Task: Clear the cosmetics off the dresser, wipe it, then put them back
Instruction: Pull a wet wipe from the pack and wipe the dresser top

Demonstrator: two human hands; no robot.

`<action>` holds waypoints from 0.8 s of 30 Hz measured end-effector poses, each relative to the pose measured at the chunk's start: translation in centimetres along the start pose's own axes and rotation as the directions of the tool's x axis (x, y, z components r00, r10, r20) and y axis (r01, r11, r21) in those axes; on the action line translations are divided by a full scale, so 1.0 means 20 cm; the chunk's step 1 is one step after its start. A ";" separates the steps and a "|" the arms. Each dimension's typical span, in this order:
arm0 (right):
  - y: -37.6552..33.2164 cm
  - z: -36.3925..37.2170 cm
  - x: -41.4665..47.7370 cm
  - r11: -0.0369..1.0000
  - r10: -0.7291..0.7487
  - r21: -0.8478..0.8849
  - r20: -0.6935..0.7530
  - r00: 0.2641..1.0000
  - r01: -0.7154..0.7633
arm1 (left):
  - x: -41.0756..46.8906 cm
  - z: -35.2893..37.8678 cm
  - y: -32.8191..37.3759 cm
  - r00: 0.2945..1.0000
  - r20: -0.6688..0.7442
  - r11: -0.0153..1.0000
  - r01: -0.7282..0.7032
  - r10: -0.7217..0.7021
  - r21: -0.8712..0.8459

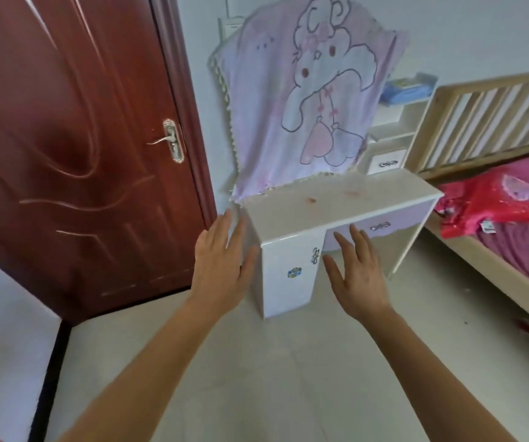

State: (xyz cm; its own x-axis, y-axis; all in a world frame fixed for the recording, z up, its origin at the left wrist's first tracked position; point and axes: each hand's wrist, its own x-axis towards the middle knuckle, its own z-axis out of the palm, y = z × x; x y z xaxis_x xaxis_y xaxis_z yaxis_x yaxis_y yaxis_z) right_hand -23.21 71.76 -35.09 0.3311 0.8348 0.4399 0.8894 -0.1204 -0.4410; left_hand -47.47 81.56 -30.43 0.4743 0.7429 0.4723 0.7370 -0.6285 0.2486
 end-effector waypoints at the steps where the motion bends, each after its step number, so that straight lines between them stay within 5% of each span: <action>1: 0.12 -0.05 0.03 1.000 0.015 -0.022 -0.009 1.000 -0.015 | 0.06 0.06 0.10 1.000 0.006 1.000 -0.023 0.023 -0.010; 12: 0.98 -0.31 0.31 0.988 0.145 -0.043 -0.095 0.985 -0.150 | 0.65 0.66 0.80 0.989 0.040 0.987 -0.140 0.143 -0.077; 24: 2.08 -0.46 1.08 0.956 0.227 -0.211 0.099 0.969 -0.203 | 1.71 1.54 1.37 0.974 0.132 0.979 -0.168 0.183 -0.120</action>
State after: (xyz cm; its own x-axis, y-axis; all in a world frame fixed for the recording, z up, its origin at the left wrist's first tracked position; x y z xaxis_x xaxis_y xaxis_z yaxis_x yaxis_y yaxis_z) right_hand 23.87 79.72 -36.72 0.4918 0.8344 0.2486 0.8497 -0.3977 -0.3461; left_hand 3.81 96.82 -33.38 0.6608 0.6390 0.3938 0.5839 -0.7672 0.2653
